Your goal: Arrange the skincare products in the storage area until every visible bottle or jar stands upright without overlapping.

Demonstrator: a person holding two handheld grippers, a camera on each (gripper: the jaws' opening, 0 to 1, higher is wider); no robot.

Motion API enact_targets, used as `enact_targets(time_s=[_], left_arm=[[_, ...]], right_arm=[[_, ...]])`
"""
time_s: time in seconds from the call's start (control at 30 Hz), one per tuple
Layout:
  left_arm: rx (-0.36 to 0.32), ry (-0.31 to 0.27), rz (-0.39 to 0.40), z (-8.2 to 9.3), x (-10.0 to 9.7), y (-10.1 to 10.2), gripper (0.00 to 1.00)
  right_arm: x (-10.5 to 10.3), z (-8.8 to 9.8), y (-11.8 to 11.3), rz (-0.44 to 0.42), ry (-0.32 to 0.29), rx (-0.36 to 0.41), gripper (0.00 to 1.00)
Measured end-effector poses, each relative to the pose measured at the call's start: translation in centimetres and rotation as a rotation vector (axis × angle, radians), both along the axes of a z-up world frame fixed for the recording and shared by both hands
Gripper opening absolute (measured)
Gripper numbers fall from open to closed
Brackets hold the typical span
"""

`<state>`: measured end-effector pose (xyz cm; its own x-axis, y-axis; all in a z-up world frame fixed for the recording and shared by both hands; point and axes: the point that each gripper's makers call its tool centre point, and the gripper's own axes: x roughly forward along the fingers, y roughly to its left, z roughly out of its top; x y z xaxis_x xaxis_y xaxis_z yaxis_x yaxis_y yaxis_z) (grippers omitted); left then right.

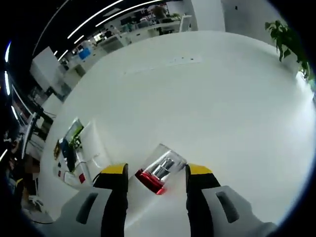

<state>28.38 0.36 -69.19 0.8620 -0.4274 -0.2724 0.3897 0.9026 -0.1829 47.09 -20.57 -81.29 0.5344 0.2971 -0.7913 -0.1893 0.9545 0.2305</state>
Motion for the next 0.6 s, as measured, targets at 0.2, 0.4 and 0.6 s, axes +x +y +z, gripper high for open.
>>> enact_targets(time_s=[0.2,0.4,0.6], left_arm=[[-0.005,0.005,0.006,-0.05,0.02,0.12,0.92],[-0.008,0.005,0.007,0.07,0.14,0.21,0.92],[-0.010,0.008,0.005,-0.01,0.10,0.25,0.91]], right_arm=[[0.06,-0.54,0.21,0.042,0.033,-0.100,0.48],[0.25,-0.55,0.94,0.101,-0.005,-0.130,0.41],[0.20,-0.74,0.77,0.131,0.043,-0.156,0.37]])
